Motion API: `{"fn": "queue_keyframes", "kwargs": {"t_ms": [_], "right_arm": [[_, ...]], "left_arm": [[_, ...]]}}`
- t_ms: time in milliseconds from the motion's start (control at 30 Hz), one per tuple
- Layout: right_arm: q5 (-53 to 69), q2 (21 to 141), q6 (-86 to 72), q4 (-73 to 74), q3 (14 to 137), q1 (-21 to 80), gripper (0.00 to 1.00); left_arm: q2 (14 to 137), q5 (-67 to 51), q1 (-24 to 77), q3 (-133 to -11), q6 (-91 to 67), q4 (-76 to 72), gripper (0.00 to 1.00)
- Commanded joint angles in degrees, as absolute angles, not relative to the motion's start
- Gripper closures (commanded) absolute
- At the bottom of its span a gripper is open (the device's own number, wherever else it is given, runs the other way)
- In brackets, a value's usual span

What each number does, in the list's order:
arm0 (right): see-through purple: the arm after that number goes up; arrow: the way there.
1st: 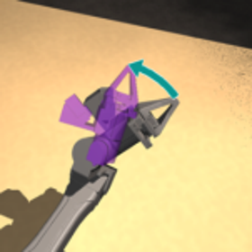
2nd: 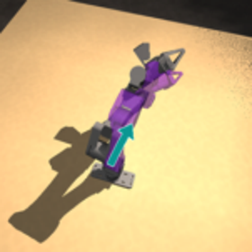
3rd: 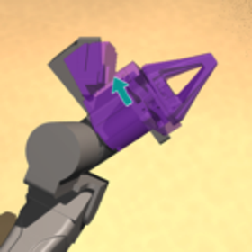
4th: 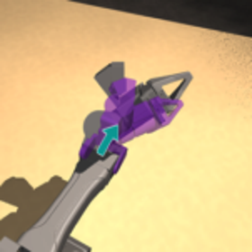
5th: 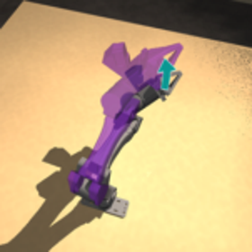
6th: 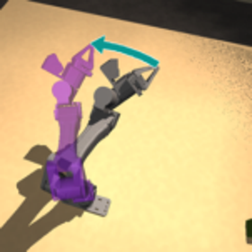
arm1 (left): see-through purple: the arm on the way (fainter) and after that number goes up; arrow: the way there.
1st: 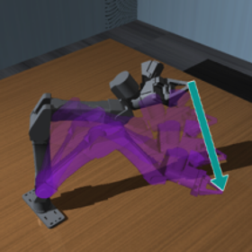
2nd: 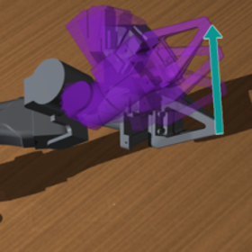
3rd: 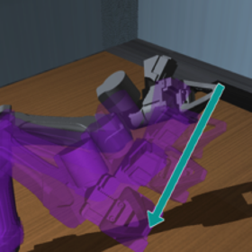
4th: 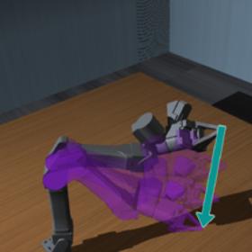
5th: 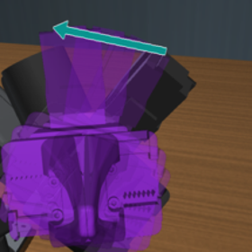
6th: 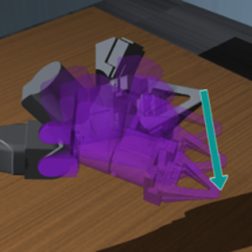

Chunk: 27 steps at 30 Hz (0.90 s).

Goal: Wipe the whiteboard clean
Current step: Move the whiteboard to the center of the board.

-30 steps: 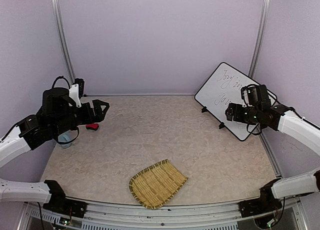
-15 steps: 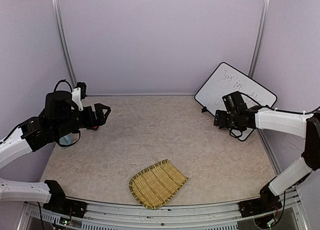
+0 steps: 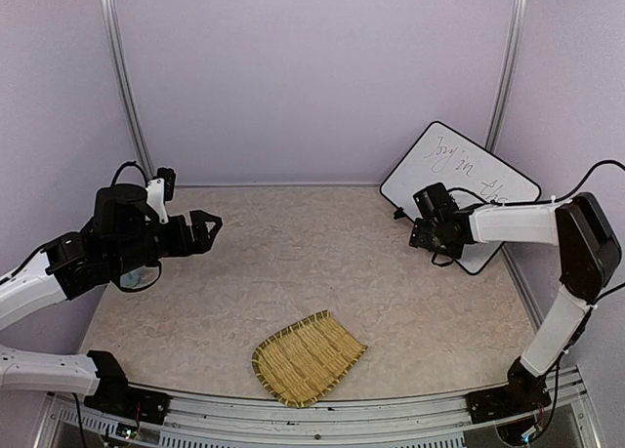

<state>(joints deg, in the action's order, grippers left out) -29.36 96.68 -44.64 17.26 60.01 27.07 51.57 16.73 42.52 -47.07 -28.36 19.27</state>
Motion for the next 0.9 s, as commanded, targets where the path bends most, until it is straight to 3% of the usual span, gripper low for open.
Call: {"fn": "queue_keyframes", "kwargs": {"t_ms": [0,867], "right_arm": [[-32.9,99.9,-47.8,17.3,62.9,27.8,0.16],[-41.5,114.3,-57.5,23.3,73.2,27.8,0.32]], "left_arm": [[52.8,16.3,43.9,-46.2,-29.2,17.1,0.01],[54.0,16.4,46.3,-45.6,-30.3,16.6,0.01]]}}
